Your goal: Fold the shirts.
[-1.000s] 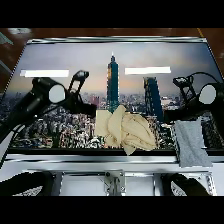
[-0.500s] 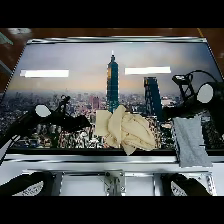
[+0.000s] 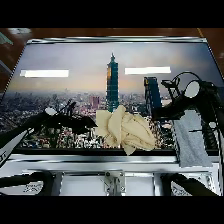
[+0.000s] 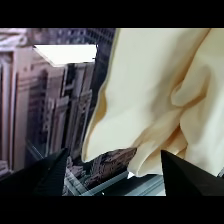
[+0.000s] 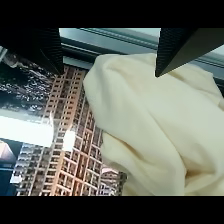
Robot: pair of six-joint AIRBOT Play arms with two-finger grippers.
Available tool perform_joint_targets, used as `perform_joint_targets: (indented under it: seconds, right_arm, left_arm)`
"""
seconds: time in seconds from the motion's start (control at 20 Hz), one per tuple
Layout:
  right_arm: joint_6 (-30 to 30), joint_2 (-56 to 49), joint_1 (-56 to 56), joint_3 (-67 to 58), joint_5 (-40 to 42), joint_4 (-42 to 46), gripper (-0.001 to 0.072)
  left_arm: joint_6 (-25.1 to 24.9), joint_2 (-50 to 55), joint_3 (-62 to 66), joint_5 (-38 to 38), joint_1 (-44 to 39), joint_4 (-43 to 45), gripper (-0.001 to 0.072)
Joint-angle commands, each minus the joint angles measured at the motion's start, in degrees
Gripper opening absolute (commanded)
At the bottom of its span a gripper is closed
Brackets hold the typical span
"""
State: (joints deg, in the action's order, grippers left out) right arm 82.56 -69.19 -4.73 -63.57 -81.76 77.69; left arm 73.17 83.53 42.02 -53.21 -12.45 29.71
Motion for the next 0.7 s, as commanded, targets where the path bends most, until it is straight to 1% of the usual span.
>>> perform_joint_targets:
  seconds: [0.0,0.15,0.2,0.3,0.35,0.45,0.5,0.55,0.6,0.65]
  right_arm:
    - [1.29,-0.63,0.04,0.02,-0.04,-0.98,0.0690]
    - [1.90,-0.63,0.02,0.02,-0.04,-1.03,0.0690]
    - [1.95,-0.63,0.02,0.02,-0.07,-1.31,0.0690]
    - [2.29,-0.63,0.02,0.02,-0.09,-1.51,0.0689]
    - [2.29,-0.63,0.02,0.02,-0.09,-1.84,0.0689]
    - [2.32,-0.63,0.02,0.02,-0.07,-2.23,0.0690]
    - [2.32,-0.63,0.02,0.02,-0.07,-2.23,0.0689]
    - [2.32,-0.63,0.02,0.02,-0.04,-2.21,0.0689]
    - [2.29,-0.63,0.02,0.02,0.17,-2.19,0.0689]
    - [1.99,-0.63,0.04,0.02,0.79,-2.19,0.0689]
  left_arm:
    - [-2.19,3.08,1.49,1.44,-1.86,-2.78,0.0697]
    - [-1.70,5.14,3.82,1.38,-3.93,-2.78,0.0695]
    - [-1.09,5.97,4.59,1.33,-4.48,-2.75,0.0653]
    - [-0.37,7.48,6.25,1.27,-5.27,-2.78,0.0632]
    - [0.17,8.00,7.02,1.14,-5.46,-2.75,0.0553]
    - [0.59,8.31,7.96,1.16,-5.51,-2.75,0.0274]
    - [0.59,8.31,8.11,1.14,-5.49,-2.78,0.0165]
    - [0.50,8.31,8.11,0.92,-5.49,-2.73,0.0087]
    - [-0.63,8.31,8.09,0.31,-5.46,-2.73,0.0036]
    - [-0.92,8.31,8.09,-0.37,-5.42,-2.73,0.0037]
